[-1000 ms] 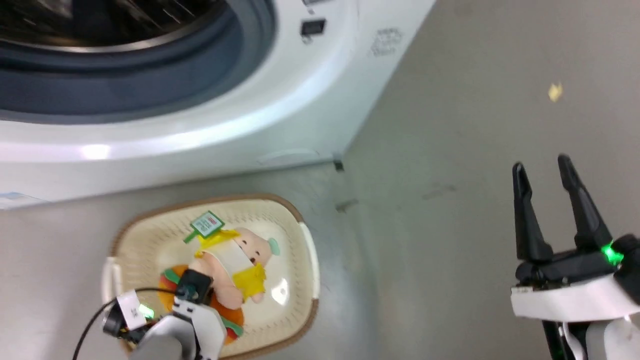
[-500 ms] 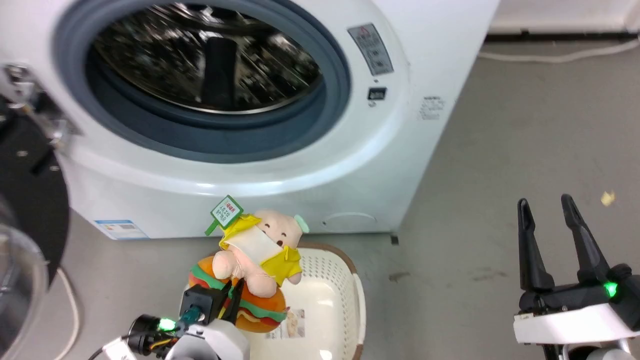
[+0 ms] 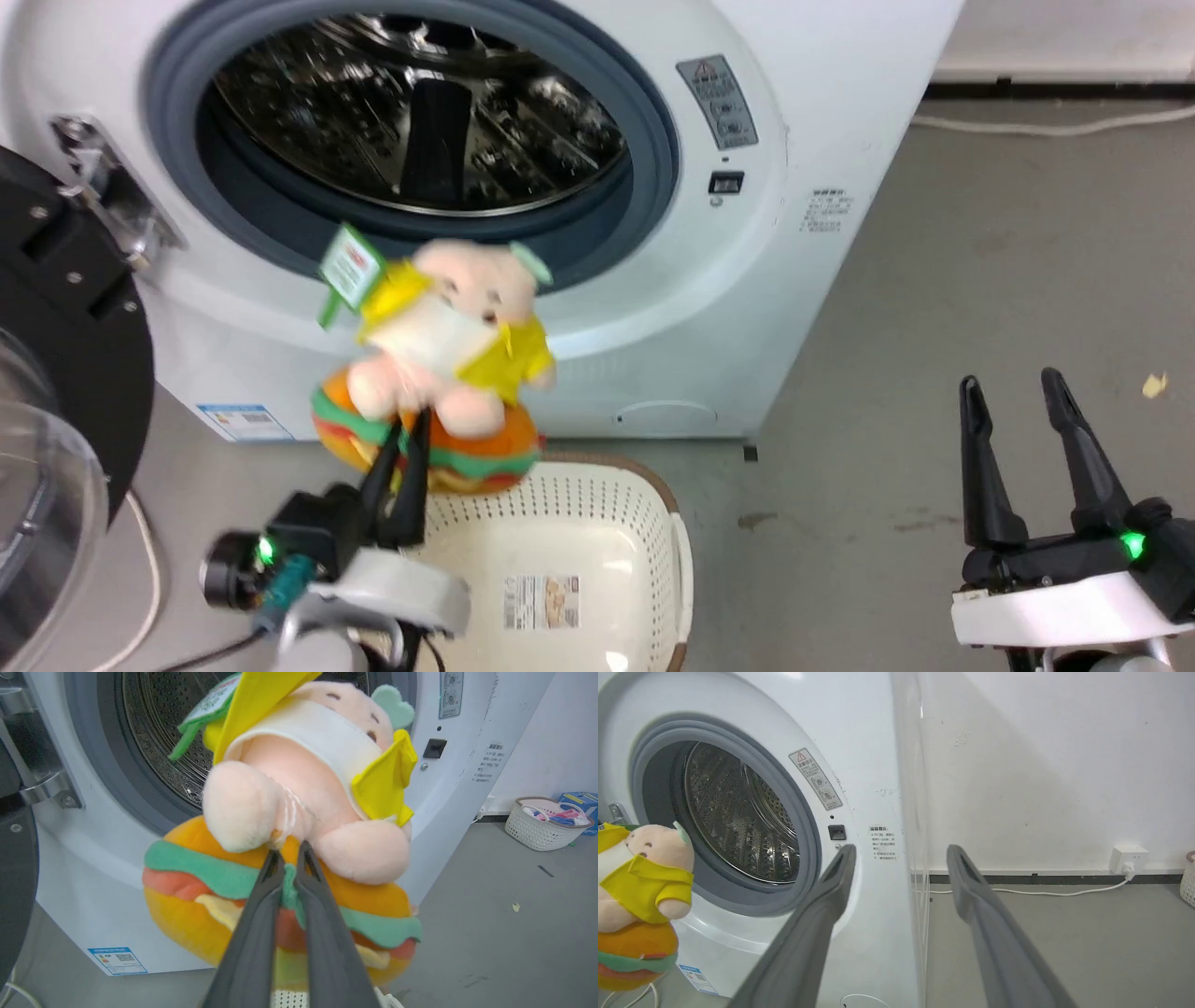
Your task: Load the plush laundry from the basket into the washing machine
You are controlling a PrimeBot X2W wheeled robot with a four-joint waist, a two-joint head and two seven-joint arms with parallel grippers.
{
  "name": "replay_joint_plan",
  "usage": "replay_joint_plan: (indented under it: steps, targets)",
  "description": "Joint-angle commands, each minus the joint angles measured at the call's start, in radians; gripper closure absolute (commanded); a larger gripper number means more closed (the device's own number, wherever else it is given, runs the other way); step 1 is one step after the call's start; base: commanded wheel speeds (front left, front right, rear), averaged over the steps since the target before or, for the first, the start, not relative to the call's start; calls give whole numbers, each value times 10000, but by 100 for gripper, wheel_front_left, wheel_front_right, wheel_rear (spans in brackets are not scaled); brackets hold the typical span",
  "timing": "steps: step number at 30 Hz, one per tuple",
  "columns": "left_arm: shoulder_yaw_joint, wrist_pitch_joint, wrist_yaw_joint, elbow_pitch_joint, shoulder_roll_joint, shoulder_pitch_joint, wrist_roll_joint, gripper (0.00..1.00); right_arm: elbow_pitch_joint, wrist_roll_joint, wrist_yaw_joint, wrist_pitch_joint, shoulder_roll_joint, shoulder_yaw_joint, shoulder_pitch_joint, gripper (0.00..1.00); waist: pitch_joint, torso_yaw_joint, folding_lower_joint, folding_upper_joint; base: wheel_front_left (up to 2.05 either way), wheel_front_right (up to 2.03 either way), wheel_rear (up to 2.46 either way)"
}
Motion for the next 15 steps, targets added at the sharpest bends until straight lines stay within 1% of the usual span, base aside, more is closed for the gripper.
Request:
replay_joint_plan:
  steps: [1, 5, 7, 10, 15]
  targets:
    - [212, -54, -76, -245, -16, -312, 114, 100, -87, -38, -7, -45, -14, 16, -85, 0, 466, -159, 0, 0, 0, 0, 0]
    - [651, -54, -327, -377, 169, -1366, 273, 100, -162, -48, -7, -46, -14, 130, -405, 0, 1258, -454, 0, 0, 0, 0, 0]
    - [780, -54, -504, -255, 424, -2033, 393, 100, -173, 28, -7, -46, -14, 202, -604, 0, 1686, -670, 0, 0, 0, 0, 0]
    - [983, -40, -653, 31, 824, -3136, 499, 100, -177, 200, -7, -46, -14, 288, -859, 0, 2298, -1012, 0, 0, 0, 0, 0]
    - [1233, 690, -816, 729, 1648, -5077, 657, 100, -173, 580, -7, -46, -14, 432, -1149, 0, 3241, -1543, 0, 0, 0, 0, 0]
